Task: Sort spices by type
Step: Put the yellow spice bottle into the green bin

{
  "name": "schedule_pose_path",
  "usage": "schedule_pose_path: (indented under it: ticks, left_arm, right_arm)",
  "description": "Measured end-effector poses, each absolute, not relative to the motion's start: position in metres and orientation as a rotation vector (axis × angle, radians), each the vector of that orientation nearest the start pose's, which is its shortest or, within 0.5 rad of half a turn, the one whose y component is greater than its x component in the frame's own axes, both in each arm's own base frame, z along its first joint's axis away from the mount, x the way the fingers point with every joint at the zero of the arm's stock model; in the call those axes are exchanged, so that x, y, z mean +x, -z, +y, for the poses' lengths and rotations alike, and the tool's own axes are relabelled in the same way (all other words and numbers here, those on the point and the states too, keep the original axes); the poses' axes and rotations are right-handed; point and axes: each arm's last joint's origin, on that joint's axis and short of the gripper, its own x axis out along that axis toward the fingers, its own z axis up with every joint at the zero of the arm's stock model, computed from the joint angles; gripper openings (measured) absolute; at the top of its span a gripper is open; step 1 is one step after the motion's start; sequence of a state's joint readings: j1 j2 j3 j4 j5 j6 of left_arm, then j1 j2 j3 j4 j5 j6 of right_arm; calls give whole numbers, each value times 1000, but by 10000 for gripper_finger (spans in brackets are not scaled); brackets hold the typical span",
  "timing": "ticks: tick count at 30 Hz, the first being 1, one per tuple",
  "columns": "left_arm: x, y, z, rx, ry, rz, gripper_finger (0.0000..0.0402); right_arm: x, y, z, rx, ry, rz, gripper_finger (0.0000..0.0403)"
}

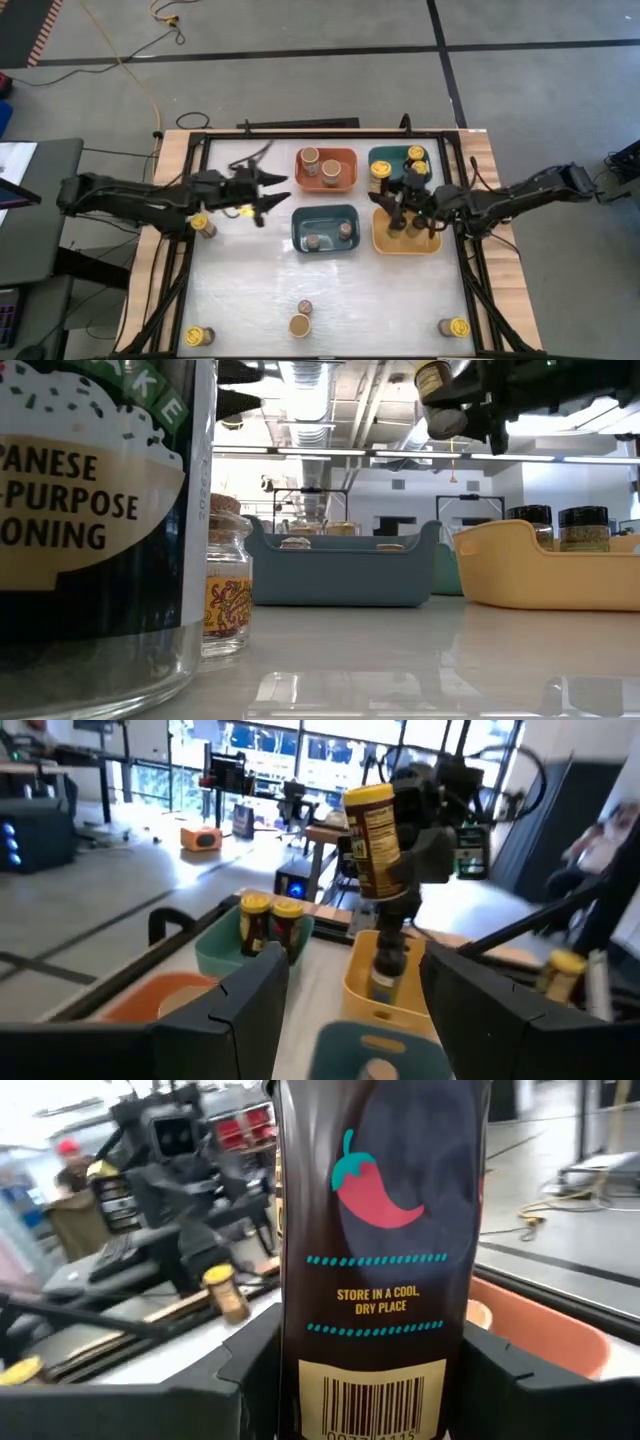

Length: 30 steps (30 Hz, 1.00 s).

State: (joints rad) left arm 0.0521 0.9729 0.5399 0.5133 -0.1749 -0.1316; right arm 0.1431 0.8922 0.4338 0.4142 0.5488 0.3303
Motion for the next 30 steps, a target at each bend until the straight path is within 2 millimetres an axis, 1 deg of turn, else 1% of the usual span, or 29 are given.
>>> schedule_pose_path:
  ticks: [5,9,12,19,22,25,30]
  left_arm:
    - [263,-296,19,-17,-226,-64,217]
    - [298,-309,21,-41,-225,-72,217]
    - [322,-308,22,-62,-225,-54,217]
    - [372,-298,24,-161,-223,-26,217]
    - [387,-295,25,-158,-223,4,222]
    - [396,-302,25,-116,-215,43,234]
    - [400,-316,26,-58,-219,117,273]
  right_arm:
    - [194,-249,12,245,336,9,224]
    - [193,-249,12,237,325,15,225]
    - [193,-249,11,217,325,15,225]
    - [194,-249,9,190,320,23,226]
    - [194,-249,7,185,323,21,226]
    - [192,-251,7,189,308,11,226]
    - [187,-253,5,188,310,16,227]
